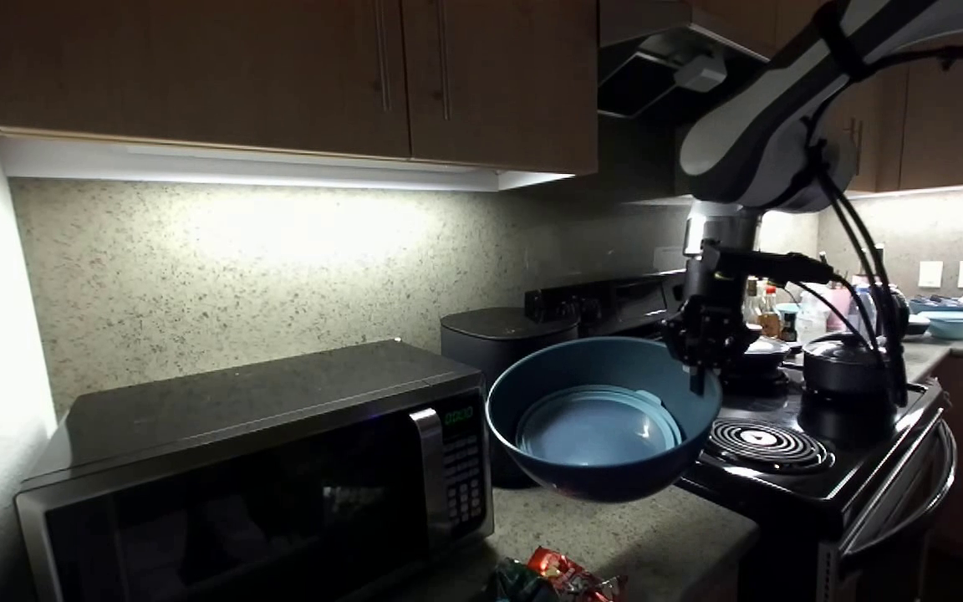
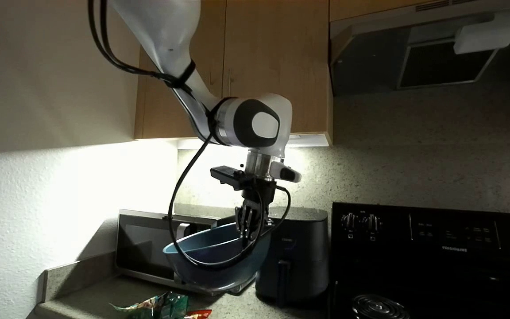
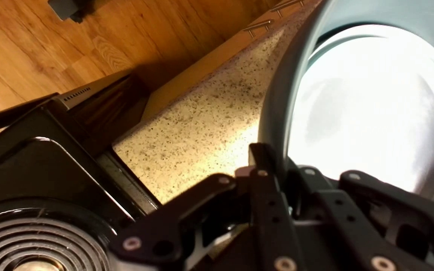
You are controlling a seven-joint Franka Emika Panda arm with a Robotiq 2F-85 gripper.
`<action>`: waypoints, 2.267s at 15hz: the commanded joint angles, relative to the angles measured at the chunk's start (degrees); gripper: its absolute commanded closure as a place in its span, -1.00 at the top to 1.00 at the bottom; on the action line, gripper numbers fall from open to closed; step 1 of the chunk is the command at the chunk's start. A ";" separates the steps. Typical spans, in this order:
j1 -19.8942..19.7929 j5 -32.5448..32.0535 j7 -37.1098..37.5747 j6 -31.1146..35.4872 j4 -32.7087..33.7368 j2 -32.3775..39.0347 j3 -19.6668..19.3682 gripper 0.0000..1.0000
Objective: Put the bowl on the microwave
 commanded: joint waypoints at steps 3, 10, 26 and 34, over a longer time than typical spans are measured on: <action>-0.10 2.38 -1.61 6.40 -8.57 -14.00 0.97 -0.97; 2.01 7.64 -0.31 17.01 -9.47 -16.20 2.16 -0.97; 9.90 21.72 -14.82 1.51 3.87 -11.96 -2.17 -0.97; 9.73 22.13 -15.48 0.19 5.15 -9.20 -1.26 -0.97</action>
